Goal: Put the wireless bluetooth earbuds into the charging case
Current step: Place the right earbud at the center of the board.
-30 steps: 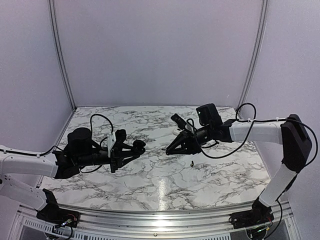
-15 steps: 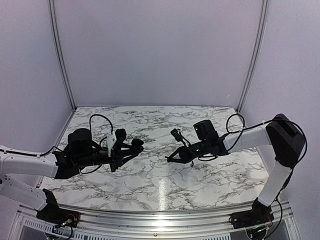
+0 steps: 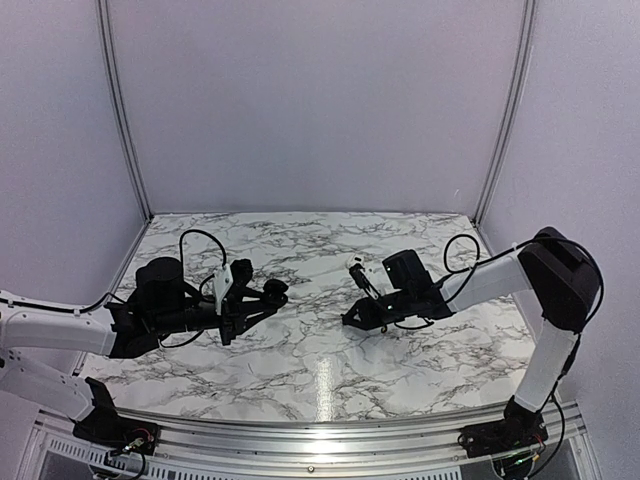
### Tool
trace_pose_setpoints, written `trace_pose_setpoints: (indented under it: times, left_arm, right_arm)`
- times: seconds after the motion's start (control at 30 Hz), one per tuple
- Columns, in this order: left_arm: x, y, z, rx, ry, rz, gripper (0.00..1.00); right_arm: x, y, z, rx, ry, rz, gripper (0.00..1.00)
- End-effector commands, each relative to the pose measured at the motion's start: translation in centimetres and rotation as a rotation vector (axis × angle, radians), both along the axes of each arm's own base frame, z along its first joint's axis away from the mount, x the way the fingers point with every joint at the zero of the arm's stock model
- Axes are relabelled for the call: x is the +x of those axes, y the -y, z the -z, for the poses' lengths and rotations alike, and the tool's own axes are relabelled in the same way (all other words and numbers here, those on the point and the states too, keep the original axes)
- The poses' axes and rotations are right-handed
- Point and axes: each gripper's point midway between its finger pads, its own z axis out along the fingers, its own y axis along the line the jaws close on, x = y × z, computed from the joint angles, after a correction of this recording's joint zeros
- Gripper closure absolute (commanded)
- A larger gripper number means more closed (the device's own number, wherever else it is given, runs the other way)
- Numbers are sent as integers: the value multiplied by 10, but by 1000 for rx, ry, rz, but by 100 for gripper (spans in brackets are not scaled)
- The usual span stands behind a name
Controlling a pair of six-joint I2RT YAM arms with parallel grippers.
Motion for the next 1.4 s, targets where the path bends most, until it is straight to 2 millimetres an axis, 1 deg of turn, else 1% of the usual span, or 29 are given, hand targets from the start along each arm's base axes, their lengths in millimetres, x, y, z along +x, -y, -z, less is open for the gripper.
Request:
trace_pose_setpoints:
  times: [0.0, 0.1, 0.17, 0.33, 0.43, 0.6, 0.87, 1.03, 1.17, 1.23, 1.3, 1.37]
  left_arm:
    - [0, 2, -7, -19, 24, 9, 92]
    - [0, 2, -6, -18, 24, 5, 92]
    - [0, 1, -6, -17, 23, 5, 92]
    - [0, 0, -6, -17, 25, 1, 92]
    - [-1, 0, -5, -18, 23, 2, 92]
    - [-1, 0, -4, -16, 21, 0, 92]
    - [-1, -2, -4, -17, 21, -6, 92]
    - [0, -3, -6, -26, 12, -11, 92]
    - [0, -3, -11, -46, -5, -10, 92]
    - [1, -5, -14, -59, -17, -14, 92]
    - [2, -7, -17, -72, -27, -14, 92]
    - [2, -8, -18, -80, -41, -10, 92]
  right_arm:
    - [7, 3, 7, -38, 23, 50, 83]
    - [5, 6, 13, -45, 10, 56, 81]
    - [3, 7, 14, -46, 4, 57, 75]
    - [0, 8, 16, -56, -4, 44, 66]
    - [-4, 7, 18, -57, -14, 24, 64]
    - [-15, 0, 19, -24, -46, -33, 64]
    - [-29, -26, 18, 25, -92, -111, 64]
    - [-38, -44, 9, 74, -111, -190, 64]
    - [-39, -53, -11, 95, -59, -289, 64]
    - [-33, -54, -22, 61, 16, -326, 64]
    - [-26, -49, -33, 15, 75, -352, 65]
    - [-13, -45, -43, -54, 146, -363, 66]
